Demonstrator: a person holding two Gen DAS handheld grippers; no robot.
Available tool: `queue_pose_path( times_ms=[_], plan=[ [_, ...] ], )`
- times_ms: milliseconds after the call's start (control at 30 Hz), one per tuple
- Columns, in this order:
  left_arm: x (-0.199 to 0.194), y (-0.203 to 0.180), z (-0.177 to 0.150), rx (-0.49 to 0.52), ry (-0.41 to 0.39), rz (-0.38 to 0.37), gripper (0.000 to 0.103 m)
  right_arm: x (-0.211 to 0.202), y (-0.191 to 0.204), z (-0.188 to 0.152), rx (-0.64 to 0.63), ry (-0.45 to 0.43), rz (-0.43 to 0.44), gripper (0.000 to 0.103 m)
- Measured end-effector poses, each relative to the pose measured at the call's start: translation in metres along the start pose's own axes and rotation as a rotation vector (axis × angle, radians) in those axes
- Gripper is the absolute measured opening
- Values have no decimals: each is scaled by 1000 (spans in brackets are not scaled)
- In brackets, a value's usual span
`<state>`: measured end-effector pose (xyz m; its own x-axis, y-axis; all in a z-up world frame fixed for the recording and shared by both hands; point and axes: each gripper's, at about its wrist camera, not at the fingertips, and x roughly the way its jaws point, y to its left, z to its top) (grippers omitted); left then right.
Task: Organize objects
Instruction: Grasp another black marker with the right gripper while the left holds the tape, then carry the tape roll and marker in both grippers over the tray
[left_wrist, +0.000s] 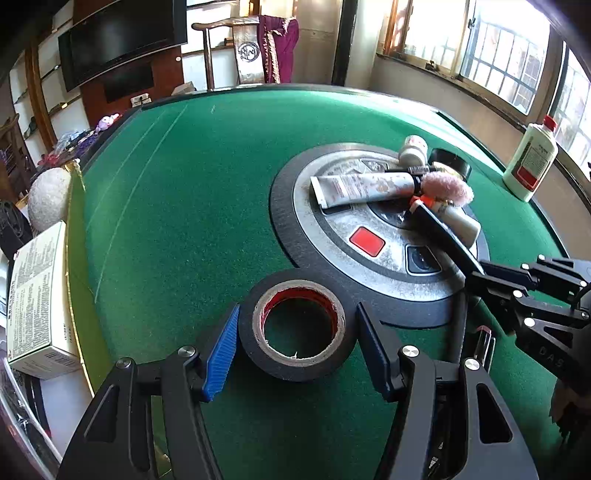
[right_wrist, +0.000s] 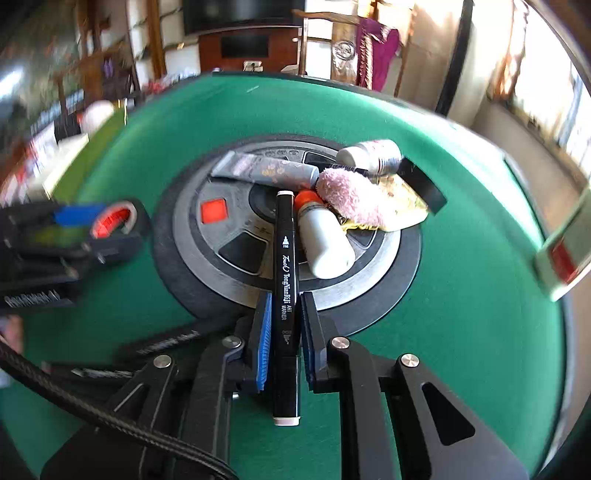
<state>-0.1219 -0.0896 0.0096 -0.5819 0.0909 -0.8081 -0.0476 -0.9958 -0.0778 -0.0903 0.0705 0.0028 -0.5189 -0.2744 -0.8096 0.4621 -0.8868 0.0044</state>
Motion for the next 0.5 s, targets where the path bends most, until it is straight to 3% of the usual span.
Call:
queue_pose_path(
  times_ms=[267, 500],
  plan=[
    [-21, 4, 7, -29, -52, -46, 56, -38, -11, 4, 114, -119, 105, 12],
    [-58, 29, 18, -89, -143, -54, 56, -48, 40, 19, 141, -181, 223, 12]
  ],
)
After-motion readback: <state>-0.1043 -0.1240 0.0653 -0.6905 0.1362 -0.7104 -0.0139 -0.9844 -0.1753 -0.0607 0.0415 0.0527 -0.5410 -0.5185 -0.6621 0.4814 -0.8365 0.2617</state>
